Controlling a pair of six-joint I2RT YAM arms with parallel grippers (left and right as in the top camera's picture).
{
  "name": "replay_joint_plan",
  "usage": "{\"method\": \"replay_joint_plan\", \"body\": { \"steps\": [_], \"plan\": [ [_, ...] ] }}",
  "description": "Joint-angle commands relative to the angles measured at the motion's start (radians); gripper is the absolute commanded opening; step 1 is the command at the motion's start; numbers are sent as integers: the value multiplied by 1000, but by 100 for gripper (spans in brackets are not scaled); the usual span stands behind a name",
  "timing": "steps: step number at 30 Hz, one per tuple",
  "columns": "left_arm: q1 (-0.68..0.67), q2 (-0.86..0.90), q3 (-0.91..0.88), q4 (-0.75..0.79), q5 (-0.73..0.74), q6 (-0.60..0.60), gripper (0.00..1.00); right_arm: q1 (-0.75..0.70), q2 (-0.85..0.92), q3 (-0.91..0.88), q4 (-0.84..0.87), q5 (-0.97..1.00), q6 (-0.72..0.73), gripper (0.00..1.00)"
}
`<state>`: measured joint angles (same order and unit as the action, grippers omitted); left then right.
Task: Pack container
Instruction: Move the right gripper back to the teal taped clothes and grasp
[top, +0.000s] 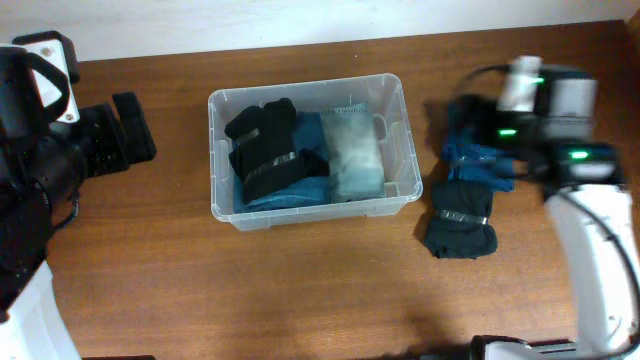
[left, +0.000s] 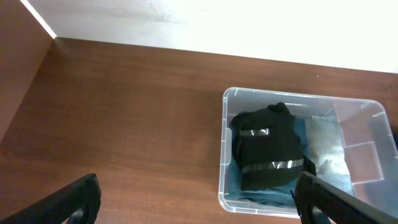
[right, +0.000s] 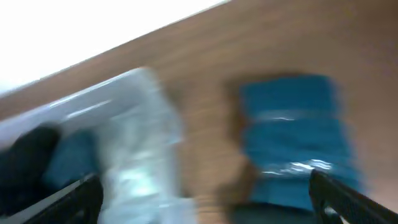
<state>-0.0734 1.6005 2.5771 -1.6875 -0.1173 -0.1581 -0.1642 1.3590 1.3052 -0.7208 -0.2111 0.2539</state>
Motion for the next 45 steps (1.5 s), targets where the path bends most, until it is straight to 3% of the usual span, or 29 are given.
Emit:
{"method": "replay_joint_plan", "body": {
  "steps": [1, 9, 16, 20, 24, 26, 30, 32, 38, 41, 45],
  "plan": [
    [0, -10, 7, 0, -11, 6, 99, -184, 68, 6, -32, -60, -21, 98],
    [0, -10, 7, 0, -11, 6, 100, -410, 365, 5, 48, -273, -95, 98],
    [0, -10, 7, 0, -11, 6, 99, -405, 590, 5, 87, -347, -185, 98],
    [0, -10, 7, 0, -11, 6, 99, -386, 654, 5, 114, -468, -266, 98],
    [0, -10, 7, 0, -11, 6, 99, -356, 676, 5, 125, -465, -266, 99],
    [0, -10, 7, 0, -11, 6, 99, -338, 679, 5, 133, -460, -265, 91],
    [0, -10, 7, 0, -11, 6, 99, -306, 679, 5, 132, -344, -216, 39],
    [0, -10, 7, 0, -11, 6, 99, -306, 674, 5, 112, -338, -206, 29],
    [0, -10, 7, 0, -11, 6, 99, -306, 541, 23, 28, -408, -193, 27],
    [0, -10, 7, 0, -11, 6, 99, -294, 395, 37, -19, -519, -188, 25],
    [0, -10, 7, 0, -11, 6, 99, -261, 187, 40, -31, -598, -76, 23]
  ]
}}
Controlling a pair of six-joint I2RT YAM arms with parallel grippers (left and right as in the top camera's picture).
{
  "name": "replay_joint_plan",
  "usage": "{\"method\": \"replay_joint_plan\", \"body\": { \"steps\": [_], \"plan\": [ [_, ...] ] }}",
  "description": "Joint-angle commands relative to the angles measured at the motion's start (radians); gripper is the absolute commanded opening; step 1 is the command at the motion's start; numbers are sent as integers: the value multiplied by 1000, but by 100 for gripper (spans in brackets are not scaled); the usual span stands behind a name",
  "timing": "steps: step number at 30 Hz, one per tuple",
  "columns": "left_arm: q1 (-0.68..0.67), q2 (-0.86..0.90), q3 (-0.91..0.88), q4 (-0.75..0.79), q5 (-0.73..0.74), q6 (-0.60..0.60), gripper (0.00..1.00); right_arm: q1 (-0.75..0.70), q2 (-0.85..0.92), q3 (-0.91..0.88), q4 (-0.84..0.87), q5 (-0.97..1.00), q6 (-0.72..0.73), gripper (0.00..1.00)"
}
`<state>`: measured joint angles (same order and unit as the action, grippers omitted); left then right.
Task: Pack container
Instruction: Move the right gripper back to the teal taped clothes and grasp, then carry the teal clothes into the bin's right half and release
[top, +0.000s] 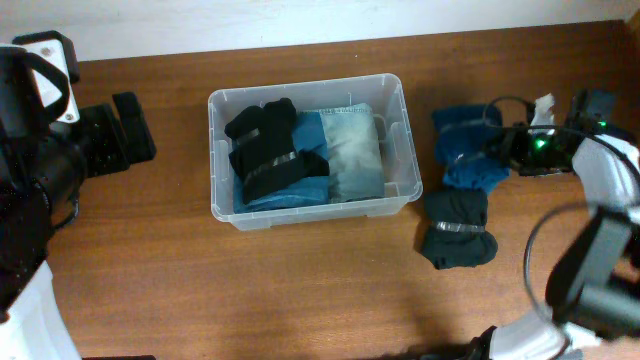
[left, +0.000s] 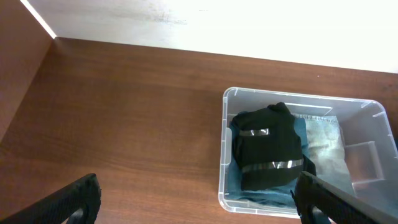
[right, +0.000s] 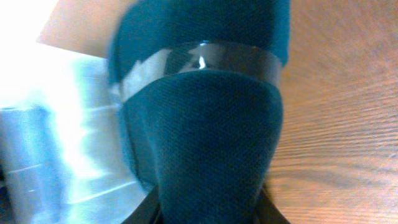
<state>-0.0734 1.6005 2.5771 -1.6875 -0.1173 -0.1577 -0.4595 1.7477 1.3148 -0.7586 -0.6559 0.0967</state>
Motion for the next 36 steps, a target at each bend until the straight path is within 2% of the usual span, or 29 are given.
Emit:
{"method": "replay_joint_plan", "body": {
  "steps": [1, 6, 10, 18, 24, 28, 29, 34, 36],
  "plan": [
    [0, -10, 7, 0, -11, 5, 99, 48, -247, 31, 9, -153, 108, 23],
    [0, -10, 7, 0, -11, 5, 99, 165, -418, 31, 22, -152, 238, 23],
    [0, -10, 7, 0, -11, 5, 99, 296, -430, 30, 70, -110, 389, 23],
    [0, -10, 7, 0, -11, 5, 99, 561, -295, 30, 221, 183, 650, 23],
    [0, -10, 7, 0, -11, 5, 100, 694, -148, 30, 272, 446, 723, 24],
    [0, -10, 7, 0, -11, 5, 99, 728, -69, 30, 247, 489, 724, 26],
    [0, -10, 7, 0, -11, 5, 99, 729, -51, 30, 240, 492, 724, 28],
    [0, -10, 7, 0, -11, 5, 99, 727, -12, 31, 224, 492, 639, 66],
    [0, -10, 7, 0, -11, 5, 99, 720, -34, 35, 211, 492, 594, 72]
  ]
}}
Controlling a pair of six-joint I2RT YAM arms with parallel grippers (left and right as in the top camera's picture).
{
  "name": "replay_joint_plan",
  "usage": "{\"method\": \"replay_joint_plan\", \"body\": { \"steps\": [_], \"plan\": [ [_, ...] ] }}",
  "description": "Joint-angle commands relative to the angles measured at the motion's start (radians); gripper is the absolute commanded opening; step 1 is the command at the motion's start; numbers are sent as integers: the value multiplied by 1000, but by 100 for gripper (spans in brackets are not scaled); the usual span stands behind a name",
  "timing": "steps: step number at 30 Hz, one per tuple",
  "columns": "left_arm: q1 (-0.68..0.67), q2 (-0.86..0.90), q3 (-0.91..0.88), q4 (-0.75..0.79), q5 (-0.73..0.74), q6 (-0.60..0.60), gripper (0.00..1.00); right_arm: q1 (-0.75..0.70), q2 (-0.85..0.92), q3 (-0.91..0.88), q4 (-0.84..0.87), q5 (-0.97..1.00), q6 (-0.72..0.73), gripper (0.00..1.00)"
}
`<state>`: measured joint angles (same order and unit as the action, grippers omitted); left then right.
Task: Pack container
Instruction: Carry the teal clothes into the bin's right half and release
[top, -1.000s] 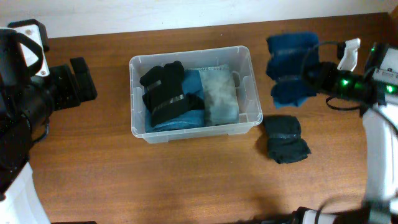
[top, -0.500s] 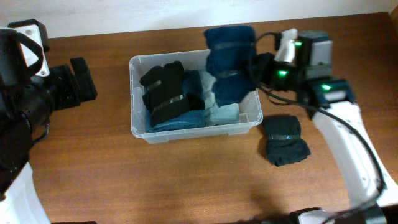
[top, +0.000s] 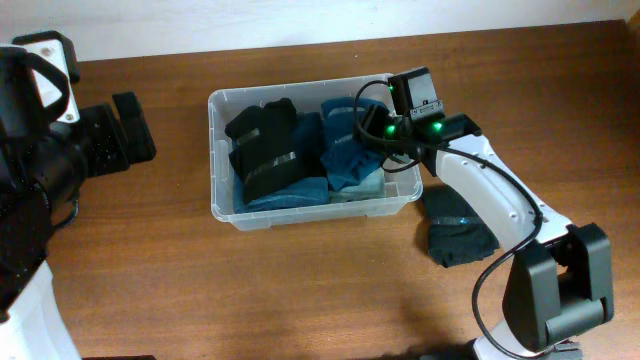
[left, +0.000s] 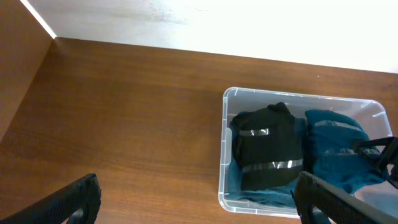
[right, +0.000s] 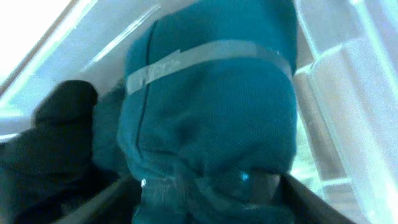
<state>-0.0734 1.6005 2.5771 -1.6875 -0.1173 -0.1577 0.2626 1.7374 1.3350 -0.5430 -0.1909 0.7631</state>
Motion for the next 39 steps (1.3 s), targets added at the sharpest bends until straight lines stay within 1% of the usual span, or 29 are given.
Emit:
{"method": "replay_joint_plan", "body": {
  "steps": [1, 5, 6, 7, 8, 9, 11, 12, 16, 20, 21, 24, 27, 30, 32, 33, 34, 36, 37, 39],
  "plan": [
    [0, -10, 7, 0, -11, 5, 99, -9, -45, 21, -15, 27, -105, 76],
    [0, -10, 7, 0, -11, 5, 99, -33, -151, 64, -75, 24, -211, 75],
    [0, -10, 7, 0, -11, 5, 100, -34, -187, 77, -87, 19, -247, 73],
    [0, -10, 7, 0, -11, 5, 99, -34, -228, 90, -100, 19, -278, 68],
    [0, -10, 7, 0, -11, 5, 99, -34, -253, 93, -106, 19, -288, 61],
    [0, -10, 7, 0, -11, 6, 99, -33, -275, 93, -109, 18, -288, 48],
    [0, -10, 7, 0, -11, 5, 100, -33, -294, 93, -121, 18, -288, 8],
    [0, -10, 7, 0, -11, 5, 99, -32, -295, 93, -127, 15, -288, 4],
    [0, -10, 7, 0, -11, 5, 99, 6, -235, 77, -129, 19, -288, 4],
    [0, -10, 7, 0, -11, 5, 99, 64, -66, 73, -122, 69, -288, 4],
    [0, -10, 7, 0, -11, 5, 99, 74, 6, 73, -123, 79, -288, 4],
    [0, -10, 7, 0, -11, 5, 99, 80, 151, 73, -132, 72, -288, 4],
    [0, -10, 7, 0, -11, 5, 100, 80, 182, 73, -150, 71, -288, 4],
    [0, -10, 7, 0, -11, 5, 99, 84, 159, 91, -175, 60, -288, 5],
    [0, -10, 7, 0, -11, 5, 100, 91, 121, 125, -200, 32, -295, 15],
    [0, -10, 7, 0, -11, 5, 99, 98, 98, 143, -206, 9, -306, 22],
    [0, -10, 7, 0, -11, 5, 99, 109, 69, 166, -206, -23, -321, 31],
    [0, -10, 7, 0, -11, 5, 99, 143, 20, 206, -190, -75, -348, 41],
    [0, -10, 7, 0, -11, 5, 100, 170, -4, 226, -168, -96, -360, 43],
    [0, -10, 7, 0, -11, 5, 99, 229, -31, 251, -109, -109, -367, 44]
  ]
}}
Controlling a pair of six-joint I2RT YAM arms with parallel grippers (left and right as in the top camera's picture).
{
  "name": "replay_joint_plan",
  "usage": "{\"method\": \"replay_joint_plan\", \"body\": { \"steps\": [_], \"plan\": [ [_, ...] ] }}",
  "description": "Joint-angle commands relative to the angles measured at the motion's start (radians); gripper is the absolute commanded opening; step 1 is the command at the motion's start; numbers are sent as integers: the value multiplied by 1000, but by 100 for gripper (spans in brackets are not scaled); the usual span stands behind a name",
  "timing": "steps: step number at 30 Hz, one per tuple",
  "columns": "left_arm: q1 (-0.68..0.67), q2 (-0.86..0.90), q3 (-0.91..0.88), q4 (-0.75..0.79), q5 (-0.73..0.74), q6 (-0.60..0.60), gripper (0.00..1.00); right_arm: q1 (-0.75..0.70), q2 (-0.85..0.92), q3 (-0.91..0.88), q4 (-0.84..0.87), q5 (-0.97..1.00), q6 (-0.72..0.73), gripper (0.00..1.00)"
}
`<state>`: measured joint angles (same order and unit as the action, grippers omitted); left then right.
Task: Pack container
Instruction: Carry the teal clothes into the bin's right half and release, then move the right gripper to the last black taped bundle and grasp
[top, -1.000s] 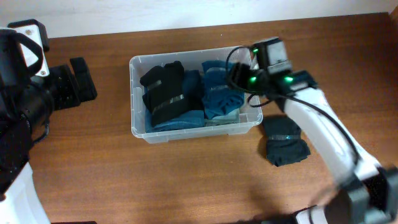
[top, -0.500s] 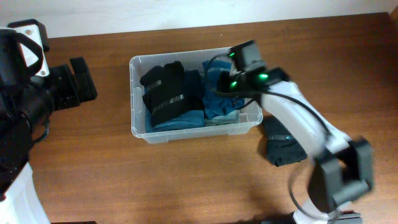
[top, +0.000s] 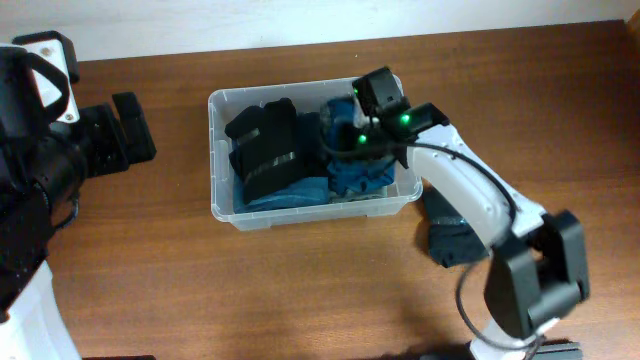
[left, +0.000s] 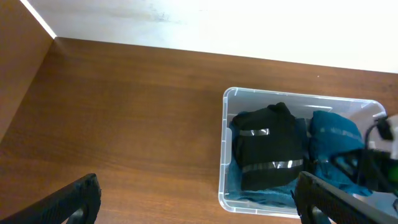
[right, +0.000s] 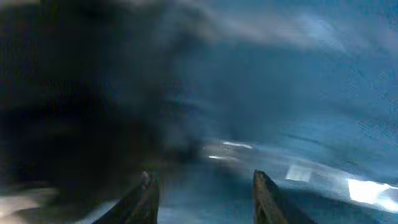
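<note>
A clear plastic container (top: 310, 213) stands mid-table. Inside it a black taped bundle (top: 265, 150) lies on the left, on blue fabric (top: 290, 190). My right gripper (top: 358, 140) reaches down into the right half, shut on a teal taped bundle (top: 355, 170). The right wrist view is blurred: teal cloth (right: 280, 124) fills the space between the fingers (right: 149, 193), with the dark bundle to the left. A dark teal bundle (top: 450, 240) lies on the table right of the container, partly under the arm. My left gripper (left: 199, 208) hangs open far left, holding nothing.
The left wrist view shows the container (left: 222, 155) with the black bundle (left: 268, 155) and teal bundle (left: 333, 137), bare wood to its left, and a white wall at the table's far edge. My right arm (top: 470, 190) crosses the container's right corner.
My right gripper has gone lower and leftward into the container with the teal bundle, which now sits deeper beside the black bundle. The left arm is unmoved.
My right gripper was open near a blue-teal bundle on the table right of the container. It was then shut on that bundle at the table's right side, then held it over the container's right half, and now holds it down inside.
</note>
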<state>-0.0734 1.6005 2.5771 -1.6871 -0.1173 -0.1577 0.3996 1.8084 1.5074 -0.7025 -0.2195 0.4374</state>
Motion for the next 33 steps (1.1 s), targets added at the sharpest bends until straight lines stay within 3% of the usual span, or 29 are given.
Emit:
{"method": "replay_joint_plan", "body": {
  "steps": [1, 7, 14, 18, 23, 28, 33],
  "plan": [
    [0, -10, 7, 0, -11, 5, 99, 121, -104, 84, 85, -80, -42, 43],
    [0, -10, 7, 0, -11, 5, 99, 243, -11, 84, 218, -3, -36, 38],
    [0, -10, 7, 0, -11, 5, 99, 193, 222, 84, 237, 40, -30, 37],
    [0, -10, 7, 0, -11, 5, 99, 161, 295, 84, 223, -93, -38, 37],
    [0, -10, 7, 0, -11, 5, 100, 162, 196, 107, 187, -145, -41, 56],
    [0, -10, 7, 0, -11, 5, 100, 147, -29, 152, 89, -14, -37, 76],
    [0, -10, 7, 0, -11, 5, 99, 14, -266, 156, -43, 41, -29, 94]
  ]
}}
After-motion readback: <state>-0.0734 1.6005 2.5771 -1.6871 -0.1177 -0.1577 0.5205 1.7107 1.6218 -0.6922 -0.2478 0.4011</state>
